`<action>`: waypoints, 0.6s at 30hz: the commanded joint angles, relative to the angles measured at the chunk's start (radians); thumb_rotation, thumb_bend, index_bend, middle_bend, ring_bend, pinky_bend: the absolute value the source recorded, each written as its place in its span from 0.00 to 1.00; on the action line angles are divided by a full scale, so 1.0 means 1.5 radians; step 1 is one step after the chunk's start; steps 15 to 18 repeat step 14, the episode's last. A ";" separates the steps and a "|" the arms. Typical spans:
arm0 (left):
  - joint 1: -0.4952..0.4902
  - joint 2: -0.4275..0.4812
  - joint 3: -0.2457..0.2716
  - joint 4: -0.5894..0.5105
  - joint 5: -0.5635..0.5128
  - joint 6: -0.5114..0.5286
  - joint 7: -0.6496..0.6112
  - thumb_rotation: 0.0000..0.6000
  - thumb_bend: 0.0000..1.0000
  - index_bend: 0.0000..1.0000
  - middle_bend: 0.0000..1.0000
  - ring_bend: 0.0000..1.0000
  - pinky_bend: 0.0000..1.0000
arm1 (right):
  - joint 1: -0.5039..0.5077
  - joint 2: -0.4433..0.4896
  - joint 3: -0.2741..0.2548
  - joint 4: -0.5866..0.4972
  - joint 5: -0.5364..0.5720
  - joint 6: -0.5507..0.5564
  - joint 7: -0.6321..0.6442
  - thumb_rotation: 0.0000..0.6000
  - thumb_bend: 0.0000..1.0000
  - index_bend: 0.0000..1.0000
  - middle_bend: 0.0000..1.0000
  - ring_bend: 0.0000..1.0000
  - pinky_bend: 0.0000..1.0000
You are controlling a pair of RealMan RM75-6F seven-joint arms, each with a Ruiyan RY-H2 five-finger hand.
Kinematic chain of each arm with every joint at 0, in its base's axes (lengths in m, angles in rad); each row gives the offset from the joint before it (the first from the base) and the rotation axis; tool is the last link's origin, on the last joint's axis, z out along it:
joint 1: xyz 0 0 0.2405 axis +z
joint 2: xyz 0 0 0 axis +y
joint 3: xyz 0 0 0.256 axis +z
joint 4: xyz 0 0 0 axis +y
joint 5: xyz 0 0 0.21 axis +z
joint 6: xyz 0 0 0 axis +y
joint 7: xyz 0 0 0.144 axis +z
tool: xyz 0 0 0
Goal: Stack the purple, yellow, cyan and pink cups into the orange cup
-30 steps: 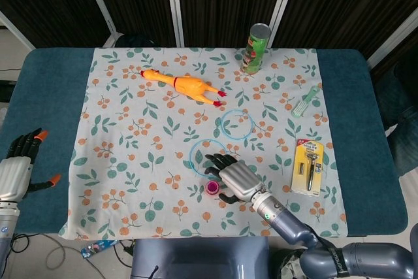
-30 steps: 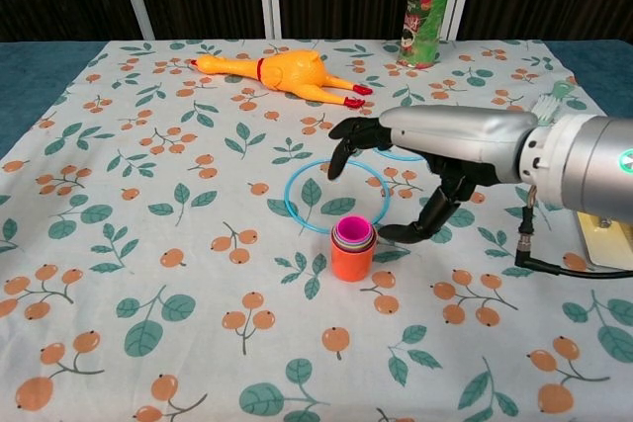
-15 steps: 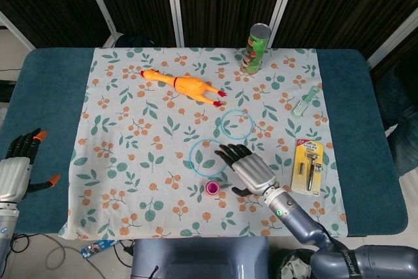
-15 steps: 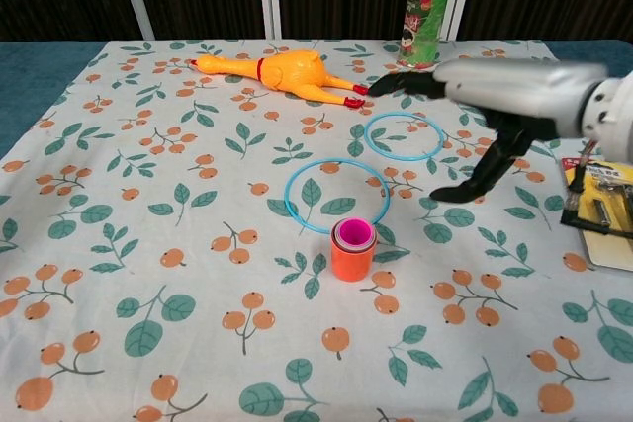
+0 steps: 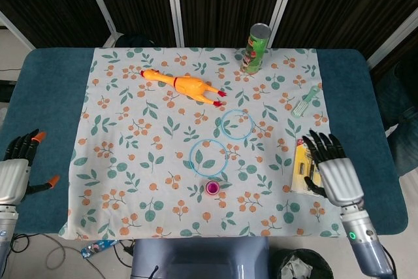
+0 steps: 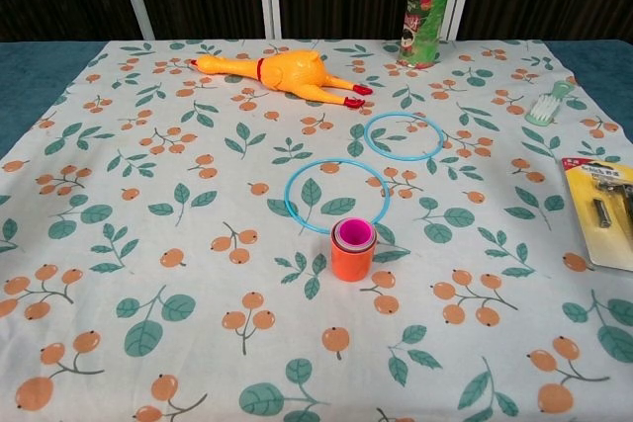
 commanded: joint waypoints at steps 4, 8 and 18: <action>0.005 0.002 0.000 -0.004 0.001 0.008 0.002 1.00 0.15 0.06 0.00 0.00 0.00 | -0.082 -0.065 -0.021 0.111 -0.048 0.086 -0.036 1.00 0.33 0.00 0.00 0.00 0.06; 0.005 0.004 0.002 -0.007 0.002 0.007 0.008 1.00 0.15 0.06 0.00 0.00 0.00 | -0.092 -0.079 -0.023 0.143 -0.047 0.069 -0.017 1.00 0.33 0.00 0.00 0.00 0.06; 0.003 0.001 0.003 -0.006 0.006 0.003 0.015 1.00 0.15 0.06 0.00 0.00 0.00 | -0.095 -0.089 -0.008 0.169 -0.045 0.046 -0.004 1.00 0.33 0.00 0.00 0.00 0.06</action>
